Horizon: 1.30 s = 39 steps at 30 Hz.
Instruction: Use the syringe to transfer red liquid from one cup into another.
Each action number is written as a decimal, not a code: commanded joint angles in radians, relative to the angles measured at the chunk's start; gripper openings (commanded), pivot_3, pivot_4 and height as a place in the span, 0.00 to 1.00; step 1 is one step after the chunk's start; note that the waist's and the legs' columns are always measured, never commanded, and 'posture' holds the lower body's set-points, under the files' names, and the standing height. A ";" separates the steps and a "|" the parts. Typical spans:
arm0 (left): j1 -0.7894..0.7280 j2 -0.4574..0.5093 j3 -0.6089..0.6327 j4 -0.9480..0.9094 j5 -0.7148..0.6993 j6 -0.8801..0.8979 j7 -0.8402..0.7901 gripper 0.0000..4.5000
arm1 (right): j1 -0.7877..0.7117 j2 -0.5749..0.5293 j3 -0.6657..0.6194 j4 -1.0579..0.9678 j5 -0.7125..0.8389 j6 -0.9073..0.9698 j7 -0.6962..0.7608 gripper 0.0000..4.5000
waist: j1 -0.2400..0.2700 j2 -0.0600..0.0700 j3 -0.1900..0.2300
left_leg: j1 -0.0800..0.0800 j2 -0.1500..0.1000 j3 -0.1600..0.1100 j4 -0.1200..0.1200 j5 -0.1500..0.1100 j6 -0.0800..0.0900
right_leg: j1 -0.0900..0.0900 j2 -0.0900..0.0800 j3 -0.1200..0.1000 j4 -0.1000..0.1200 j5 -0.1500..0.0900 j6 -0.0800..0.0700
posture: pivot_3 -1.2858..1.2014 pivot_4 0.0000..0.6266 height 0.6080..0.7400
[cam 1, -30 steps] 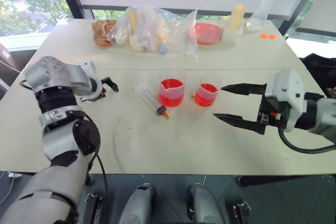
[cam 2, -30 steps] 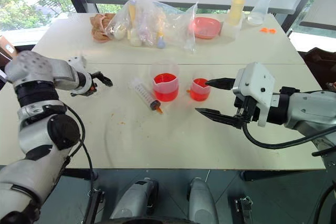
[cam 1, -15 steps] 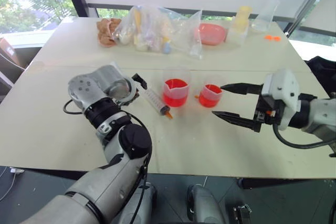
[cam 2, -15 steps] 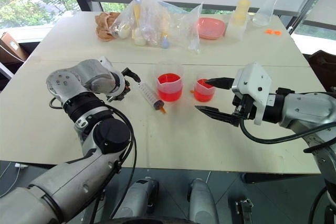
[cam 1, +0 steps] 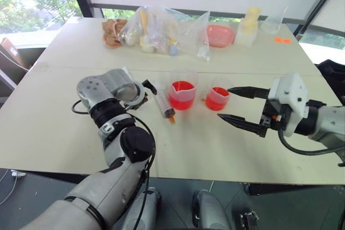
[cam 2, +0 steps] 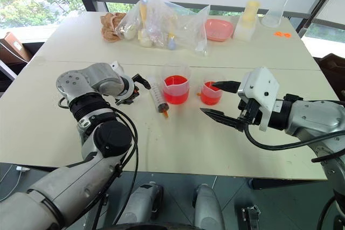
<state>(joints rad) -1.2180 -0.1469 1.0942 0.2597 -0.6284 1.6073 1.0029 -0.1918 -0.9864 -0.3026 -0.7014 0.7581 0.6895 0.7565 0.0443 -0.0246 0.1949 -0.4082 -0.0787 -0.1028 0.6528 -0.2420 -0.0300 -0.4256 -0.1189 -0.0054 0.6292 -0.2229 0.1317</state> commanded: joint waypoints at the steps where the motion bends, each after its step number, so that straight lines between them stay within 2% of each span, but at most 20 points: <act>1: -0.030 -0.021 -0.008 -0.043 -0.027 0.007 0.009 0.99 | 0.003 0.009 -0.035 -0.024 -0.002 -0.015 -0.016 0.78 | -0.001 0.000 0.000 | 0.000 0.000 0.000 0.000 0.000 0.000 | 0.000 0.000 0.000 0.000 0.000 0.000 | 0.52 0.24 1.00; 6: -0.037 -0.044 0.008 -0.098 -0.051 0.007 0.025 0.99 | -0.004 0.019 -0.020 -0.016 -0.011 -0.023 -0.025 0.78 | -0.004 0.000 0.000 | 0.000 0.000 0.000 0.000 0.000 0.000 | 0.000 0.000 0.000 0.000 0.000 0.000 | 0.52 0.24 1.00; 14: 0.008 -0.007 -0.050 -0.027 -0.019 0.007 -0.032 0.99 | -0.014 0.034 0.002 -0.011 -0.024 -0.032 -0.029 0.78 | -0.003 0.000 0.000 | 0.000 0.000 0.000 0.000 0.000 0.000 | 0.000 0.000 0.000 0.000 0.000 0.000 | 0.52 0.24 1.00; 17: 0.013 0.028 -0.099 0.048 0.018 0.007 -0.125 0.99 | -0.010 0.039 0.000 -0.015 -0.024 -0.031 -0.032 0.78 | -0.003 0.000 0.000 | 0.000 0.000 0.000 0.000 0.000 0.000 | 0.000 0.000 0.000 0.000 0.000 0.000 | 0.52 0.24 1.00; 21: 0.012 0.133 -0.253 0.172 0.085 -0.031 -0.276 0.99 | -0.010 0.049 0.003 -0.023 -0.027 -0.030 -0.046 0.78 | -0.007 0.000 0.000 | 0.001 -0.001 0.001 0.000 0.000 0.000 | 0.000 0.000 0.000 0.000 0.000 0.000 | 0.52 0.24 1.00; 24: 0.012 0.162 -0.311 0.223 0.118 -0.071 -0.342 0.82 | -0.013 0.056 0.009 -0.024 -0.032 -0.031 -0.056 0.78 | -0.006 0.000 0.000 | 0.001 0.000 0.001 0.000 0.000 0.000 | 0.000 0.001 0.000 0.001 0.000 -0.001 | 0.52 0.24 1.00; 30: 0.008 0.179 -0.367 0.269 0.163 -0.115 -0.414 0.33 | -0.013 0.068 0.013 -0.032 -0.034 -0.030 -0.074 0.78 | -0.010 0.001 -0.002 | 0.002 0.000 0.001 0.000 0.000 0.000 | 0.001 0.001 0.000 0.001 0.000 -0.001 | 0.52 0.24 1.00; 36: 0.012 0.174 -0.333 0.256 0.188 -0.093 -0.429 0.33 | -0.016 0.074 0.021 -0.025 -0.040 -0.032 -0.083 0.78 | -0.009 0.001 -0.002 | 0.004 0.001 0.002 0.000 -0.002 0.005 | 0.002 0.001 0.001 0.001 0.001 -0.001 | 0.52 0.24 1.00; 39: -0.014 0.208 -0.279 0.218 0.195 -0.060 -0.426 0.33 | -0.018 0.075 0.023 -0.019 -0.043 -0.034 -0.084 0.78 | -0.012 0.001 -0.002 | 0.004 0.001 0.002 0.000 -0.002 0.005 | 0.002 0.001 0.001 0.002 0.001 -0.001 | 0.52 0.24 1.00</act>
<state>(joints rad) -1.2269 0.0293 0.7891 0.4998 -0.4783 1.5219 0.5642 -0.1950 -0.9199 -0.2720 -0.7025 0.7192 0.6737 0.6756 0.0327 -0.0231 0.1927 -0.4040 -0.0770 -0.1009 0.6528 -0.2443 -0.0254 -0.4236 -0.1172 -0.0047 0.6308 -0.2218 0.1301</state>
